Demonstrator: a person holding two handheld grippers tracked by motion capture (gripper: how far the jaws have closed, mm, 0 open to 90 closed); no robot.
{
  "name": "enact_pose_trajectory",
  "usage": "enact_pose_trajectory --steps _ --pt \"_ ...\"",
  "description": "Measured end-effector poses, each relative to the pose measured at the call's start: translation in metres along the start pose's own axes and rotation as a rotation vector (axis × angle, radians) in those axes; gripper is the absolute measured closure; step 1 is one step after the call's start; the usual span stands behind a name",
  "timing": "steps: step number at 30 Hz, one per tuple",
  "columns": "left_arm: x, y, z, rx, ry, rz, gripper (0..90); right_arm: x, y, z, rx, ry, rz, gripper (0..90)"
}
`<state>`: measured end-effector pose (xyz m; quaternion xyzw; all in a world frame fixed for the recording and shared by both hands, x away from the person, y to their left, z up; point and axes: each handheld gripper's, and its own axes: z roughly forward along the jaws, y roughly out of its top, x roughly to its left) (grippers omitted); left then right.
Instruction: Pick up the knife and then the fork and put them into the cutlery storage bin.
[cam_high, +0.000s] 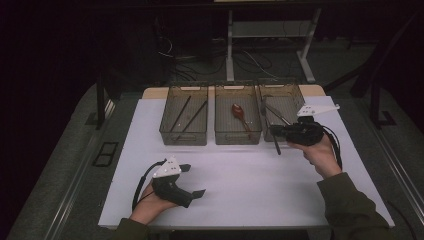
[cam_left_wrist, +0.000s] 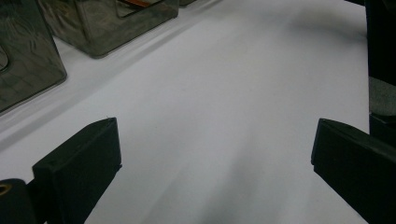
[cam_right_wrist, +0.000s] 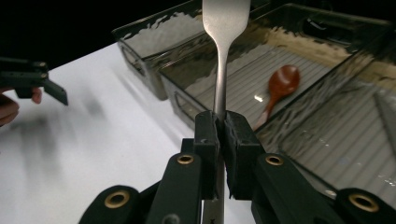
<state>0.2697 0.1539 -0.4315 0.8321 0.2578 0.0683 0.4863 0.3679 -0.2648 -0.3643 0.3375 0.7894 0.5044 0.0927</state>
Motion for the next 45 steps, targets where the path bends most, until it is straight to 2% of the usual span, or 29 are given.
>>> enact_pose_trajectory --steps 12,26,37,45 --pt "0.0 0.0 0.0 -0.001 0.001 -0.002 0.7 -0.022 0.011 -0.021 -0.054 -0.088 0.003 83.3" --pt "0.0 0.0 0.0 -0.002 0.003 0.001 0.7 -0.06 0.029 -0.037 -0.086 -0.204 0.019 83.3" --pt "0.0 0.001 -0.001 -0.006 0.02 0.001 0.7 -0.085 0.038 -0.031 -0.052 -0.279 0.028 83.3" --pt "0.0 0.001 -0.001 -0.008 0.019 0.003 0.7 -0.102 0.027 -0.017 0.033 -0.313 0.052 83.3"
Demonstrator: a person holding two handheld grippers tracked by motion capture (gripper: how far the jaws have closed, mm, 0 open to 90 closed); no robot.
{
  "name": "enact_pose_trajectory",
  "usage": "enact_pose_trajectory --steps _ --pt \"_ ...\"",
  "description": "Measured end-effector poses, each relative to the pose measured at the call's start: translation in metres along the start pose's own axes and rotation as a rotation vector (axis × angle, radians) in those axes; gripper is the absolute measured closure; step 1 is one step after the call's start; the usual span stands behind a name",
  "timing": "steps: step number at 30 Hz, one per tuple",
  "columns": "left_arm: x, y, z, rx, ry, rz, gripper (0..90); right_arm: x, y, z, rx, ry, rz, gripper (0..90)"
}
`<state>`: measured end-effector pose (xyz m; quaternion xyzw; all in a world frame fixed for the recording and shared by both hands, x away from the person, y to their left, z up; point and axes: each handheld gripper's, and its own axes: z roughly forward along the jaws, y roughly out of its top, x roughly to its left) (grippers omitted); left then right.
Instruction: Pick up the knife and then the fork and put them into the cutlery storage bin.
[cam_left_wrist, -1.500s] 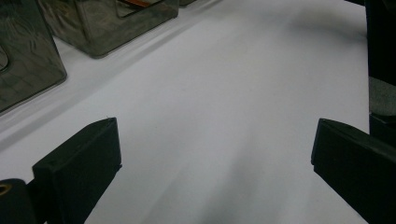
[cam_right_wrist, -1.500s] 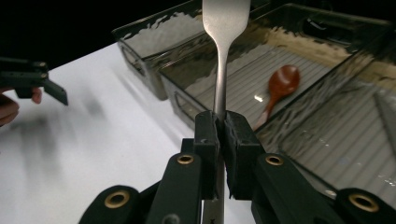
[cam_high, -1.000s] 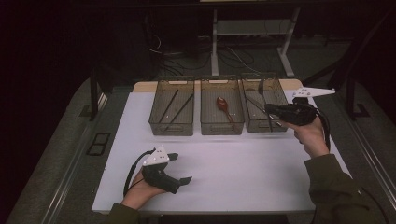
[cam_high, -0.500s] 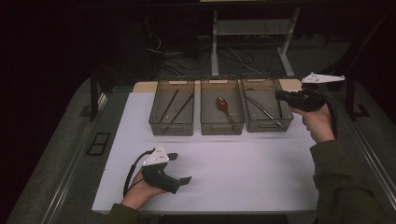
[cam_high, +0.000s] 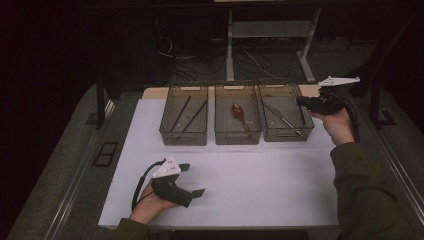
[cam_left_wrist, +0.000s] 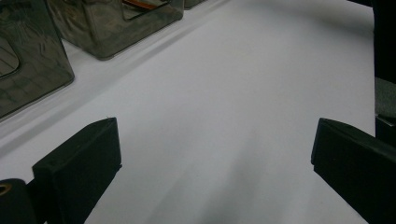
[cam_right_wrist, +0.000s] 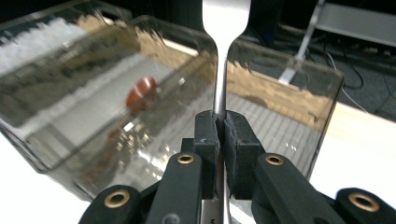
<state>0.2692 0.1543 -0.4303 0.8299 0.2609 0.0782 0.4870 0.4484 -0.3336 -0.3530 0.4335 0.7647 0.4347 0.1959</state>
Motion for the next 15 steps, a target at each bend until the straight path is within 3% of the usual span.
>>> enact_pose_trajectory --steps 15 --pt "-0.001 0.0 0.0 0.005 -0.002 0.004 0.7 -0.007 -0.013 0.028 0.221 -0.036 -0.009 83.2"
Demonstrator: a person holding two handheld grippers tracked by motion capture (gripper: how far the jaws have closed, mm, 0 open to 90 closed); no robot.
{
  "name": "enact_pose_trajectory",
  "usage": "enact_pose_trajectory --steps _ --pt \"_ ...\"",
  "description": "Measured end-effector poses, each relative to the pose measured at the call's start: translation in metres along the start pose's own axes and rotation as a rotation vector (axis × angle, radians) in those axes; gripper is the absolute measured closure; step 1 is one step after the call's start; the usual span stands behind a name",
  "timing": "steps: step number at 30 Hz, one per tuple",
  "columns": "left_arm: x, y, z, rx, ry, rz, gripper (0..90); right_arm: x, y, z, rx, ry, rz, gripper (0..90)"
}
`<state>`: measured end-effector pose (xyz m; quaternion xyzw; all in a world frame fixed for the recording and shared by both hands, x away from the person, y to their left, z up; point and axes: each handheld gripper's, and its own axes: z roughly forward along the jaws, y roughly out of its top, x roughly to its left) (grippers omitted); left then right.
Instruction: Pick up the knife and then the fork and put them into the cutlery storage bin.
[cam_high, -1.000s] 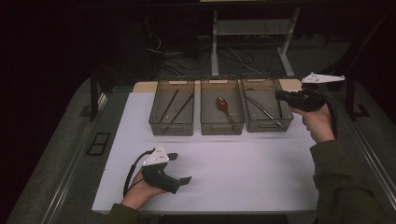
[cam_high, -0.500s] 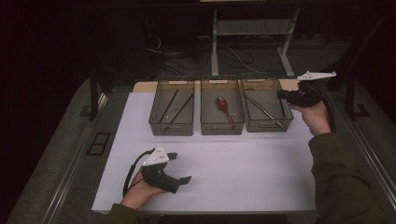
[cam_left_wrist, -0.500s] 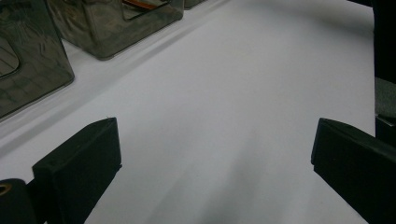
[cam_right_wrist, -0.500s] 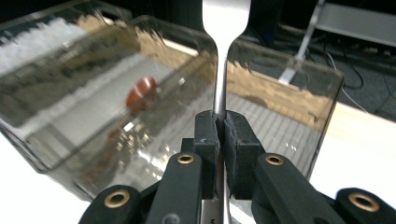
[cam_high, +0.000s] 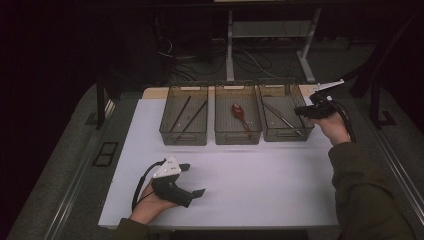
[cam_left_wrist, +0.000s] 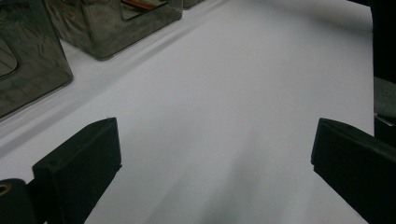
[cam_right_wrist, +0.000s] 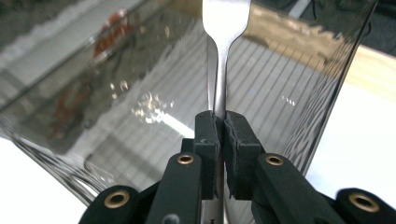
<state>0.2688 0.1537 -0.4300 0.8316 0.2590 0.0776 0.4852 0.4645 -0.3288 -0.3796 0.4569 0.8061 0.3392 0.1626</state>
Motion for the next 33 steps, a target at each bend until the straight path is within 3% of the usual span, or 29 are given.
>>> enact_pose_trajectory --steps 7,10,15,21,28,33 --pt "0.0 0.0 0.0 0.002 0.0 -0.001 0.7 0.002 0.001 0.011 0.098 -0.002 -0.007 83.1" --pt "0.0 0.0 0.0 0.0 0.0 0.0 0.7 0.003 0.001 0.014 0.111 -0.011 -0.006 80.0" --pt "0.0 0.0 0.0 0.0 -0.001 -0.001 0.7 0.001 0.002 0.013 0.093 -0.032 0.017 71.2" --pt "0.0 0.0 0.0 0.001 0.0 0.001 0.7 -0.003 0.001 0.009 0.058 -0.026 0.07 57.9" --pt "0.0 0.0 0.0 0.002 -0.001 0.001 0.7 -0.004 0.0 -0.001 -0.026 0.009 0.109 46.1" --pt "0.0 0.001 0.002 -0.001 -0.002 -0.004 0.8 0.003 -0.001 -0.006 -0.063 0.05 0.119 40.0"
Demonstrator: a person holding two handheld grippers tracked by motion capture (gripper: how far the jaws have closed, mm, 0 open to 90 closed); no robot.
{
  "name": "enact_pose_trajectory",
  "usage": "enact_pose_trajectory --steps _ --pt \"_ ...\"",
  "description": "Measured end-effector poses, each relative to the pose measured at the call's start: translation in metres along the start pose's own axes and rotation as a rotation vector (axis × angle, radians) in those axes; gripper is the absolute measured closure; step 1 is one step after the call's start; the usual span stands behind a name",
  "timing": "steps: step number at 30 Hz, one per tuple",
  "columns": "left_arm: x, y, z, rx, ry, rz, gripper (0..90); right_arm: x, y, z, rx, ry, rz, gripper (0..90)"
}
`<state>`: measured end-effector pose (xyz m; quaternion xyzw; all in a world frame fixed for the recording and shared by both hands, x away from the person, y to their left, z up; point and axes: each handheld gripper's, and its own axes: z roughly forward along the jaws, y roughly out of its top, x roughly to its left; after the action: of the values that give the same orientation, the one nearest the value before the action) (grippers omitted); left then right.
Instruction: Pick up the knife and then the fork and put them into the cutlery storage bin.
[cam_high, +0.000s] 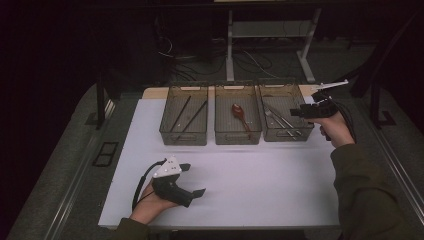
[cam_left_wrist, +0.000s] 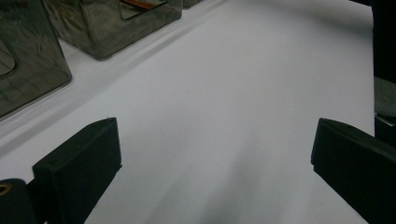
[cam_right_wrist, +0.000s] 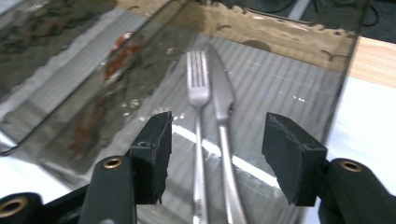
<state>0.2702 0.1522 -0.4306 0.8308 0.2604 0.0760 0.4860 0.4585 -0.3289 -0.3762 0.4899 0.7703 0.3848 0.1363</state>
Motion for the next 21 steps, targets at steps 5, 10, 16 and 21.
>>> enact_pose_trajectory --steps 5,10,16,21 --pt "0.001 0.0 0.0 0.002 0.004 -0.005 0.8 0.011 -0.006 -0.005 -0.048 0.031 -0.026 33.5" --pt "0.001 0.001 0.0 0.006 0.008 -0.003 0.8 0.023 -0.016 -0.013 -0.091 0.071 -0.044 28.4" --pt "0.0 0.001 0.001 0.003 0.007 -0.002 0.8 0.044 -0.029 -0.024 -0.14 0.097 -0.107 22.9" --pt "0.0 0.001 0.001 0.003 0.008 0.0 0.8 0.059 -0.042 -0.029 -0.159 0.11 -0.149 19.0"
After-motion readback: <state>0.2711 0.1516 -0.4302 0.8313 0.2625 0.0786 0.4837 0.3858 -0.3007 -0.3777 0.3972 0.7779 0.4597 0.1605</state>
